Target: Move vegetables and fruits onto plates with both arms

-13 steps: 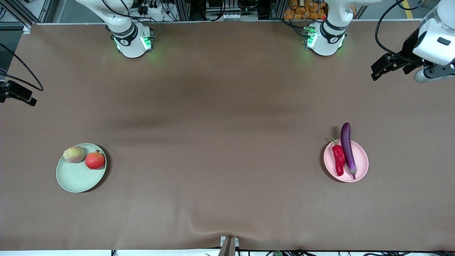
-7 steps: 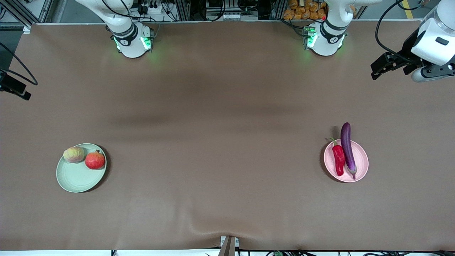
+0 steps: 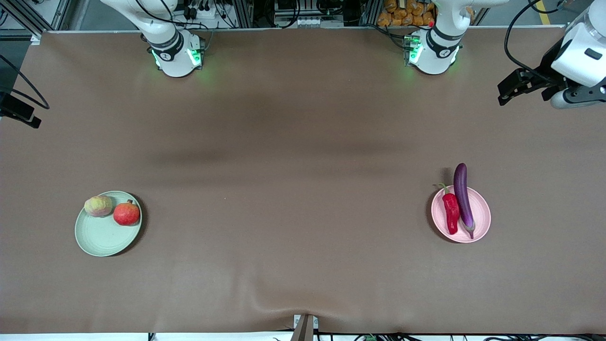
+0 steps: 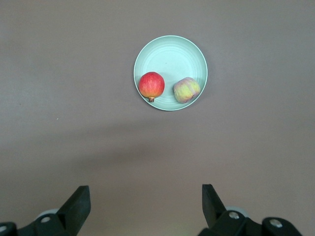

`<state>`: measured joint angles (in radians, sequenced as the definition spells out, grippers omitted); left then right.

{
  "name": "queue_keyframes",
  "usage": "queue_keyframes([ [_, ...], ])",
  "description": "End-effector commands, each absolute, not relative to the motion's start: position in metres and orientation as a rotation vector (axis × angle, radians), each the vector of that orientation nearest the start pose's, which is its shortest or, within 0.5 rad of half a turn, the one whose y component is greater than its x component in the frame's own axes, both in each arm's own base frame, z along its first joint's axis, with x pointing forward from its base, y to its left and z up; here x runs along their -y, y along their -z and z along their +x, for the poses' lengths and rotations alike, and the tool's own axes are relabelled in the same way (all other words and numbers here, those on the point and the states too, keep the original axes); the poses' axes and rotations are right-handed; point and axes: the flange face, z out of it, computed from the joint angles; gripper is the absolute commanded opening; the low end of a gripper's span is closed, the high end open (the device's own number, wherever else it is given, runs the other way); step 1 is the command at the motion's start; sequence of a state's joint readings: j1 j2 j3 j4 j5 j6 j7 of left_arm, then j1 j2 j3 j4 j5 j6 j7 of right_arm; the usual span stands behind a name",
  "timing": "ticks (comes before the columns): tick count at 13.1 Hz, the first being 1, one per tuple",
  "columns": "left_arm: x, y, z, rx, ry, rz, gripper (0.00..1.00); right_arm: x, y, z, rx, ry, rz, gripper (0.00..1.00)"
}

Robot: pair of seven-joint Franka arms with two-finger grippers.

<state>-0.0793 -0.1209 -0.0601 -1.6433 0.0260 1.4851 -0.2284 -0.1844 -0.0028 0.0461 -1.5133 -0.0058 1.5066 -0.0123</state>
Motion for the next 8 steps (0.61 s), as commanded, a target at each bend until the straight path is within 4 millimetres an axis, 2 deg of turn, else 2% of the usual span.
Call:
queue_keyframes([
  [1,0.0674,-0.6576,0.5025,0.122,-0.045,-3.116,1.00,0.0774,-0.6531,0.5375,-0.191,-0.008,-3.139,1.00],
  [8,0.0633,-0.6571,0.5008,0.132,-0.072,-3.133,1.00,0.0740,-0.6534,0.5374,-0.181,-0.012,-3.139,1.00],
])
